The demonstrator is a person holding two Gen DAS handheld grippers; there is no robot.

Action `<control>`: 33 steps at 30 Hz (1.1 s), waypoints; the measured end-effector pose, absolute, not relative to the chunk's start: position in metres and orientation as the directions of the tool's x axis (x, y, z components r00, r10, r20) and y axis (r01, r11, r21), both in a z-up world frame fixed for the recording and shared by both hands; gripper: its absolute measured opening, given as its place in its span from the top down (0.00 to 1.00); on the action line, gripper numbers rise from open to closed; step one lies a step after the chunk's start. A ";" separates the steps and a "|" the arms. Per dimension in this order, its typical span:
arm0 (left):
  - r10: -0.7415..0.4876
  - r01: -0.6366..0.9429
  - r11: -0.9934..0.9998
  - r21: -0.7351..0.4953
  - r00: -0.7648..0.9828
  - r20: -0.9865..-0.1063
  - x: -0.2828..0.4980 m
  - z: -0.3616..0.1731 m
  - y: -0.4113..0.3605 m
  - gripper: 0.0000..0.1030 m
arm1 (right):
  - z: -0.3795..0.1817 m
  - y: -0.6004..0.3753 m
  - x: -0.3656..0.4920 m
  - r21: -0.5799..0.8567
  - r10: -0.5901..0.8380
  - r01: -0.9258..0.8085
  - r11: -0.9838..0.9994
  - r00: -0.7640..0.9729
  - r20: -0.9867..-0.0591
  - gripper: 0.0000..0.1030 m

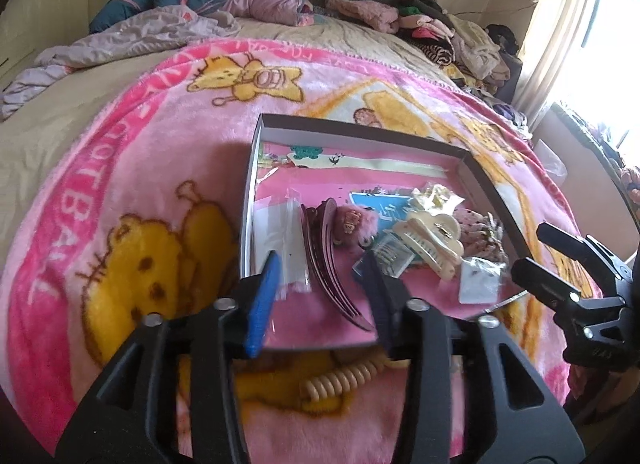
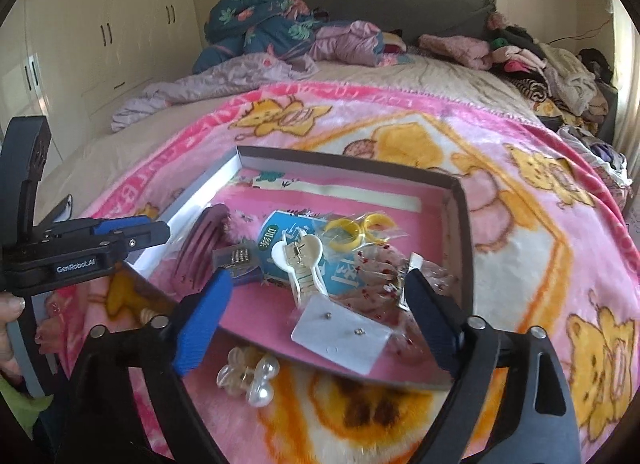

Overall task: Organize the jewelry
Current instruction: 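Withdraw both tools from the box over the blanket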

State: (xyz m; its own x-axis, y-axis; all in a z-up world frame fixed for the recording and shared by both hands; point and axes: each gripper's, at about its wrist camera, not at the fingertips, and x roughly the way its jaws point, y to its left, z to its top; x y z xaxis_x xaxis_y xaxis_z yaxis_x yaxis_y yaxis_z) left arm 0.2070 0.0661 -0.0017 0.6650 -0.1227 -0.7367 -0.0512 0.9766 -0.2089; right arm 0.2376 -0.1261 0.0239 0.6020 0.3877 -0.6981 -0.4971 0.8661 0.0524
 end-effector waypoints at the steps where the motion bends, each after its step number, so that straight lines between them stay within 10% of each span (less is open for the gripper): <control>1: -0.123 -0.048 0.977 -0.207 0.669 -0.733 0.202 0.001 0.065 0.56 | 0.026 -0.127 0.235 0.050 0.387 -0.496 0.867 0.607 -0.694 0.15; 15: -0.118 -0.029 0.981 -0.191 0.694 -0.710 0.153 0.015 0.063 0.21 | 0.040 -0.140 0.189 0.040 0.390 -0.495 0.868 0.631 -0.670 0.12; 33: -0.079 -0.044 0.988 -0.147 0.674 -0.735 0.113 -0.003 0.076 0.18 | 0.011 -0.135 0.160 0.064 0.395 -0.503 0.862 0.586 -0.708 0.12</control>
State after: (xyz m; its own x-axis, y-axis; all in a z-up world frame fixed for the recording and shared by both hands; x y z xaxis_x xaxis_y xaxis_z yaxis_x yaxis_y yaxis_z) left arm 0.1133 0.0759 -0.0031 0.6739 -0.0789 -0.7346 -0.0443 0.9882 -0.1467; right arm 0.1599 -0.1351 0.0113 0.5859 0.3948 -0.7077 -0.5032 0.8618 0.0641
